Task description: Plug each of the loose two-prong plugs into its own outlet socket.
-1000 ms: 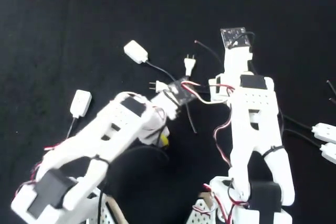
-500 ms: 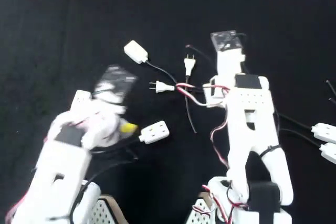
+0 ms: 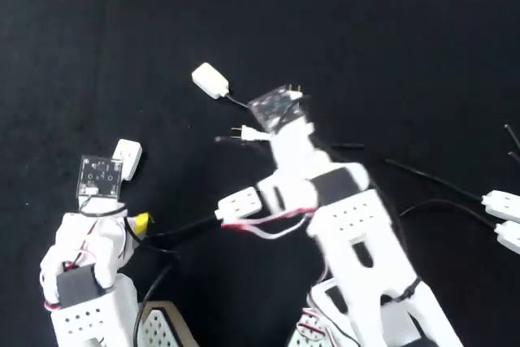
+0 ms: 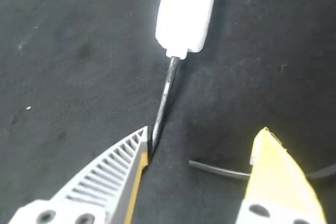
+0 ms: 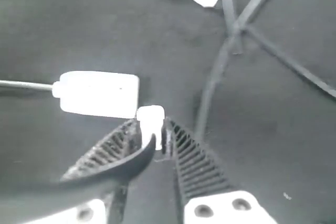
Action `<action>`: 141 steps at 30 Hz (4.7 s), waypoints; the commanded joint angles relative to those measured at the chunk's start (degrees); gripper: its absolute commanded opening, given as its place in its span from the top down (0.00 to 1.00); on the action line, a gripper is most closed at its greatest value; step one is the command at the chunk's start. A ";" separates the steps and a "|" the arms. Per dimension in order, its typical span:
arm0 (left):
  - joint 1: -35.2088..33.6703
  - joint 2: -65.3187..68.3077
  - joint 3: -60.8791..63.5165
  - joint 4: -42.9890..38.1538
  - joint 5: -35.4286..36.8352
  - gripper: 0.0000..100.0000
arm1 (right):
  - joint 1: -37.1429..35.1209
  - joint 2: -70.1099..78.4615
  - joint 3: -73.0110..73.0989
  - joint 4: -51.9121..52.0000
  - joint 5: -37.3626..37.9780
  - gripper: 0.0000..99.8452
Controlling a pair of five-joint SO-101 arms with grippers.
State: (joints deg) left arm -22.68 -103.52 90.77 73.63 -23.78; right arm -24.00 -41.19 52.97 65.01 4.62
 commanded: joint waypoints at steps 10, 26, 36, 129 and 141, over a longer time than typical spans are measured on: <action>-2.59 -0.88 1.10 1.05 -3.69 0.69 | -9.93 -1.54 5.05 -6.33 -21.63 0.99; -2.59 -0.88 1.10 1.41 -3.69 0.69 | -5.36 -1.45 5.93 -10.20 -20.92 0.99; -2.59 -0.88 1.10 1.41 -3.78 0.69 | -5.45 9.19 3.91 -10.55 -20.40 0.99; -3.12 -0.97 0.75 -7.74 5.98 0.69 | -5.10 -31.43 12.88 -6.51 -14.86 0.99; -9.71 -0.97 1.89 -5.89 3.16 0.69 | -4.57 -2.95 2.15 -6.42 -18.46 0.99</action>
State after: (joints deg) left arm -31.74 -104.22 92.97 67.65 -20.00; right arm -29.27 -47.52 58.59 58.59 -13.14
